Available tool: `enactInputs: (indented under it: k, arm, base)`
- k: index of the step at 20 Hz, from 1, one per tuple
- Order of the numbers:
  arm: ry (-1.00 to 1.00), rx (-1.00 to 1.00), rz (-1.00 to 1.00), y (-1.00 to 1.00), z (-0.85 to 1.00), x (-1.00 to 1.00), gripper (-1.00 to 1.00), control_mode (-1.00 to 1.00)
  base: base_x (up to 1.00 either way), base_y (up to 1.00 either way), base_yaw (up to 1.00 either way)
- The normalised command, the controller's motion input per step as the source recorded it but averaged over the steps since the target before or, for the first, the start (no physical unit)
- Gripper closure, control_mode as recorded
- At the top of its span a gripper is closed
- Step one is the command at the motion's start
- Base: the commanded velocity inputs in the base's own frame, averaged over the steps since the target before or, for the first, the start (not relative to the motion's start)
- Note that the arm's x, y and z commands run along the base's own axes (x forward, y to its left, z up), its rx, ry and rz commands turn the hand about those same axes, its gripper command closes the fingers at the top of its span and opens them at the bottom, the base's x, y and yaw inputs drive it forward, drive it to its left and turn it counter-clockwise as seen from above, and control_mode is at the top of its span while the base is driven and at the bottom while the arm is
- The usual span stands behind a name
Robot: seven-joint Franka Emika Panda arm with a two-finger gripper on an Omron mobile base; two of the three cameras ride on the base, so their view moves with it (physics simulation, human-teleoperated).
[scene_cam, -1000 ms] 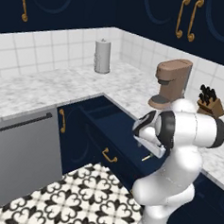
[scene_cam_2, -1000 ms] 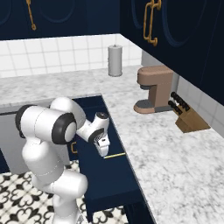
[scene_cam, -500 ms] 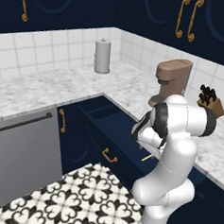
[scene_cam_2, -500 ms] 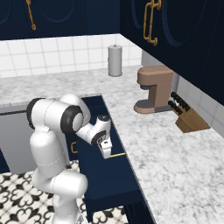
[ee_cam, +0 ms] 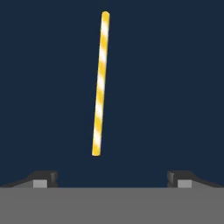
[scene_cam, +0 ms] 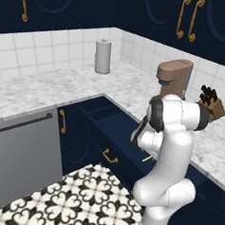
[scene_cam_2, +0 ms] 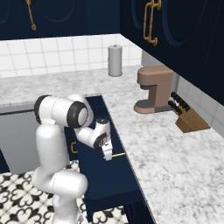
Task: Take a straw from the drawer in front and place it inside the glass cup on the dining counter.
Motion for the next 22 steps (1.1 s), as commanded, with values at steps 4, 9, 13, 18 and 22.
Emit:
enactInputs:
  k: [4, 9, 13, 18, 22]
  arm:
    - [0.00, -0.06, 0.00, -0.03, -0.23, 0.20, -1.00, -1.00]
    - [0.00, -0.04, 0.00, 0.00, -0.19, 0.21, -1.00, -1.00]
    - [0.00, -0.03, 0.00, 0.00, -0.16, 0.14, -1.00, -1.00]
    - [0.00, -0.01, 0.00, 0.00, -0.23, 0.12, -1.00, -1.00]
    - [0.00, -0.01, 0.00, -0.02, -0.24, 0.02, -1.00, -1.00]
  base:
    - [0.00, 0.00, 0.00]
    - [0.00, 0.00, 0.00]
    - [0.00, 0.00, 0.00]
    - [0.00, 0.00, 0.00]
    - [0.00, 0.00, 0.00]
